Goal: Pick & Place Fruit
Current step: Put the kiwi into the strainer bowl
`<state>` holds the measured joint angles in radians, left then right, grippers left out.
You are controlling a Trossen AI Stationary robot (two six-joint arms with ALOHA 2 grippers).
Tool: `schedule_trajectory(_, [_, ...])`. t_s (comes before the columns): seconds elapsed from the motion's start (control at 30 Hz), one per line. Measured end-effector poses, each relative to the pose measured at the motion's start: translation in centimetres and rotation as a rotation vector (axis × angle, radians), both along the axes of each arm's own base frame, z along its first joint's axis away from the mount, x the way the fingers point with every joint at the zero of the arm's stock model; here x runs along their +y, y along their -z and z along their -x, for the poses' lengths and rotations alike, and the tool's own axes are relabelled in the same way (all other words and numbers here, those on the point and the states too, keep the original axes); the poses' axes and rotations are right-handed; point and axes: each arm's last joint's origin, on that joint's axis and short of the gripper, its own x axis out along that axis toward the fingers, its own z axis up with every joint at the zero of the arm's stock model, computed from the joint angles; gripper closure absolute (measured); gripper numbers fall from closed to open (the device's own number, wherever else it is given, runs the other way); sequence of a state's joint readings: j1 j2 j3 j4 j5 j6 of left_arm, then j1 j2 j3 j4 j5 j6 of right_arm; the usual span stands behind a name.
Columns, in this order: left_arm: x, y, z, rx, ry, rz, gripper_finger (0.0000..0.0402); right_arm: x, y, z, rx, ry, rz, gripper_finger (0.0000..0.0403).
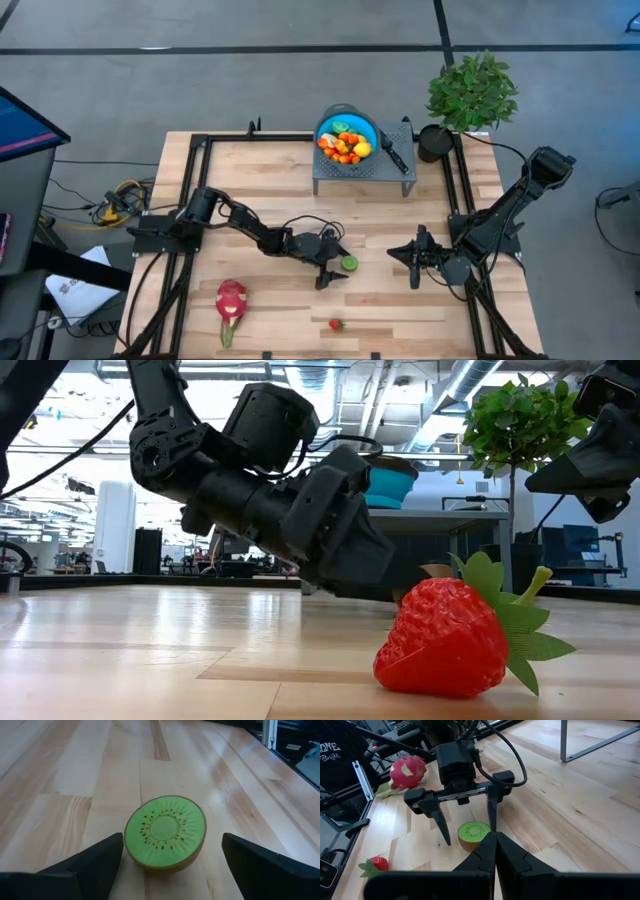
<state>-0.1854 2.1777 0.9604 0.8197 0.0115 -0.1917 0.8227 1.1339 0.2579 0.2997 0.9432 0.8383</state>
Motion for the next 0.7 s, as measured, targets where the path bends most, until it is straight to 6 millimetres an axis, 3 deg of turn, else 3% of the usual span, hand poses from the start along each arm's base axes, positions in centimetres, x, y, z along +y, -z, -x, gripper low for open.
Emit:
schedule_trajectory(0.43, [0.0, -0.2, -0.1, -0.013, -0.012, 0.021, 0.0066, 0.0, 0.0, 0.0, 0.000, 0.001, 0.000, 0.0403])
schedule_trajectory(0.7, [-0.6, 0.9, -2.1, -0.026, -0.001, 0.018, 0.0066, 0.0, 0.0, 0.0, 0.001, -0.001, 0.007, 0.0403])
